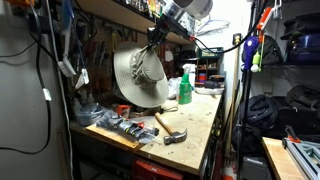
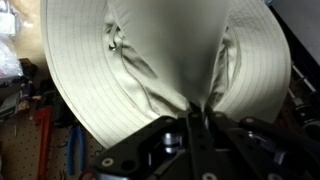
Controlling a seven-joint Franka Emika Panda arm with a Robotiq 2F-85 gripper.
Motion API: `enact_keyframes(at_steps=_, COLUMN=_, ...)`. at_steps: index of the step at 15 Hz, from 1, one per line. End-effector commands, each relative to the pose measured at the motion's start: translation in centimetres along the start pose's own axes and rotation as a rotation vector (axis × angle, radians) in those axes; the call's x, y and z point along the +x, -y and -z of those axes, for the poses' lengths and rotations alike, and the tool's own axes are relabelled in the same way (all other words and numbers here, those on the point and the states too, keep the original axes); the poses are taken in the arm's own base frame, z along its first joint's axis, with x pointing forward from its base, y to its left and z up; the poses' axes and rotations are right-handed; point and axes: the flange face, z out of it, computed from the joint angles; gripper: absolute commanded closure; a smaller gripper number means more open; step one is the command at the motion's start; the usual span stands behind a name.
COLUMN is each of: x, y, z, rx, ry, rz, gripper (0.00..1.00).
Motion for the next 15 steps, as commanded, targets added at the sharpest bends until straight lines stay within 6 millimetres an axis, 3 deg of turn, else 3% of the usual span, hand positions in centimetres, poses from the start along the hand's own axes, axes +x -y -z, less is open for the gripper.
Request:
enact_keyframes(at_steps=1, x=2.7, y=-1.5, z=-1.4, rx=0.029, ry=0.008, rz=-0.005, gripper=0.99)
enact_keyframes(at_steps=8, x=4.1, y=-3.9, z=-5.8, rx=0.135, ry=0.145, rz=-0.059, gripper=0.99)
enact_keyframes(at_steps=15, x=5.9, y=-6.6, z=-9.3, rx=0.16, ry=0.122, rz=-0.122, gripper=0.99)
